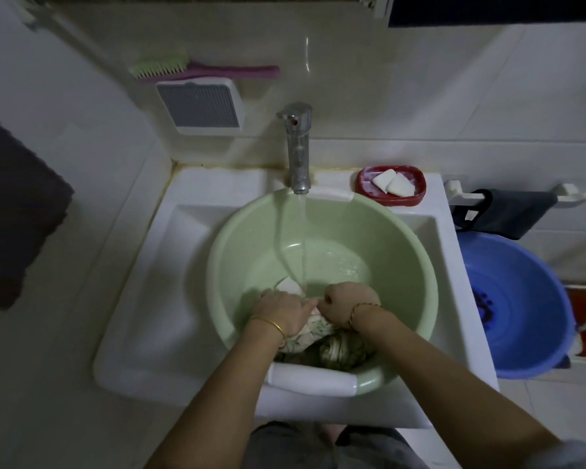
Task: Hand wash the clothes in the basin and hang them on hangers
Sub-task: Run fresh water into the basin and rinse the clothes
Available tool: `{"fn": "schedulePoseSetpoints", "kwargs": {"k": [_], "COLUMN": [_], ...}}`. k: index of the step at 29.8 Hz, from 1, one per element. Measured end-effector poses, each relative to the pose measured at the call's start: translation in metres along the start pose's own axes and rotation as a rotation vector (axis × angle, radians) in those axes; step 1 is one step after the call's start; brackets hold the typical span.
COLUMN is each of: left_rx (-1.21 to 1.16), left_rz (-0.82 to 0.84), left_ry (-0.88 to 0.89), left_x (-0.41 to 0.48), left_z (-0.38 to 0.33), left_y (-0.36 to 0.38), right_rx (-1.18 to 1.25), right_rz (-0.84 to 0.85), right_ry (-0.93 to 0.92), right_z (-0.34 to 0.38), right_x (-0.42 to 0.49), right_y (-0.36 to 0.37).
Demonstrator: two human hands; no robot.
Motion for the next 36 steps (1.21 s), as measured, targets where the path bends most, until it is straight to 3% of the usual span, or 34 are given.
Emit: {"fn": "schedulePoseSetpoints", "kwargs": {"k": [6, 15, 23, 29, 36], "left_rx": [-0.059, 0.054, 0.061, -0.076, -0.053], "left_rz": [-0.069, 0.063, -0.002, -0.063, -0.09], "left_ry": [-0.088, -0.136, -0.04, 0.012, 0.095], "left_x": [0.001, 0.008, 0.001, 0.004, 0.01], "left_z": [0.005, 0.005, -0.006, 0.006, 0.01], "left_y": [-0.009, 0.006, 0.003, 0.009, 0.014], "right_rx": [-0.036, 0.094, 0.08, 0.183, 0.178], "right_rz": [0.004, 0.003, -0.072, -0.011, 0.016], "right_ry": [0.015, 0.011, 0.02, -0.003, -0.012], "right_z": [0.002, 0.0, 0.0, -0.001, 0.003], "right_x": [0.0, 0.0, -0.01, -0.013, -0.015], "right_y": [0.0, 0.01, 0.008, 0.011, 0.013]}}
Point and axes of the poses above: each hand's wrist, its own x-axis towards the middle knuckle, its own y-axis out of the palm, z = x × y, the point moved 8 cm from there along x, towards the middle knuckle, and after that the axes turned 7 degrees about z, right-handed, at the moved point
